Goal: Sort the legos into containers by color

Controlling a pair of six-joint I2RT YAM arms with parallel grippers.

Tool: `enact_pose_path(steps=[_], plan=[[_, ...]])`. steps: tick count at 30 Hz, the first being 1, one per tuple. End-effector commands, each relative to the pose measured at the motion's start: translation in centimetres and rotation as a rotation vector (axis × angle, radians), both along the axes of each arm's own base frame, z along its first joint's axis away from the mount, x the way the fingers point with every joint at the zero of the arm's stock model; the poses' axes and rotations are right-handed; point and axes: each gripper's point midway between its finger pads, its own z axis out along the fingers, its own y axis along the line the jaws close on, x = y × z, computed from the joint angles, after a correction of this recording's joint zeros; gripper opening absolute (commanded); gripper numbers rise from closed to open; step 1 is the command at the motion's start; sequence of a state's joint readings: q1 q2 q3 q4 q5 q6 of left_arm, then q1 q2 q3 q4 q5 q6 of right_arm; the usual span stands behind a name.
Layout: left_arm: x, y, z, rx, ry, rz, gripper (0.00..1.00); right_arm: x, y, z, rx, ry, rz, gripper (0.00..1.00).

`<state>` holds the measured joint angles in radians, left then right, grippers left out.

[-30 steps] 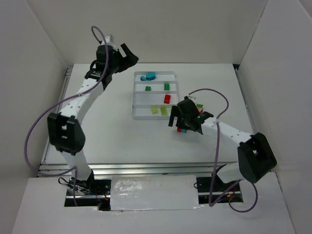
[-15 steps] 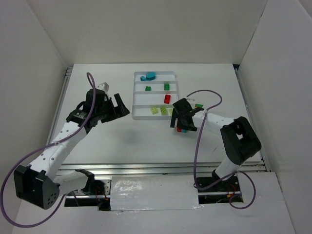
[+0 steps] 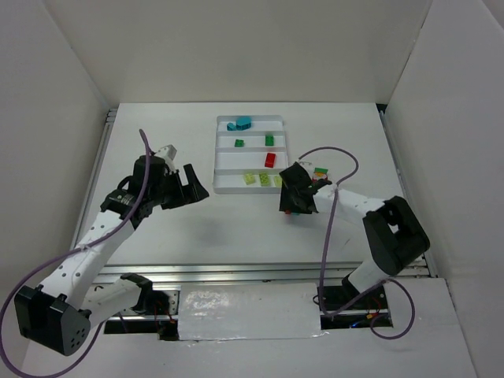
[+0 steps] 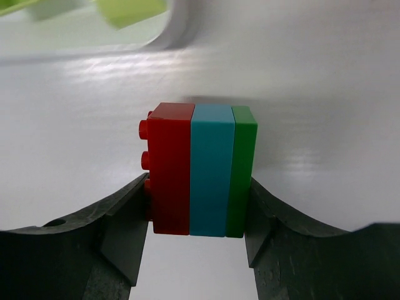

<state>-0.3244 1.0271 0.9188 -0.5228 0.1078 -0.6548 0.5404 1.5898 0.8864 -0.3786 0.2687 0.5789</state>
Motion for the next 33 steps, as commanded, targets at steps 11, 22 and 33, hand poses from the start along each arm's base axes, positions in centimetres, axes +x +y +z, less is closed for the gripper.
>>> enact_pose_path(steps=[11, 22, 33], plan=[[-2.6, -10.1, 5.5, -0.460, -0.007, -0.344, 0.95, -8.9, 11.7, 15.8, 0.458, -0.379, 0.589, 0.04], [-4.9, -15.9, 6.4, -0.573, 0.032, -0.453, 0.92, -11.9, 14.8, 20.7, 0.459, -0.484, 0.706, 0.04], [-5.6, -16.9, 5.8, -0.566, 0.055, -0.466, 0.34, -10.3, 13.2, 22.0, 0.419, -0.569, 0.569, 0.07]])
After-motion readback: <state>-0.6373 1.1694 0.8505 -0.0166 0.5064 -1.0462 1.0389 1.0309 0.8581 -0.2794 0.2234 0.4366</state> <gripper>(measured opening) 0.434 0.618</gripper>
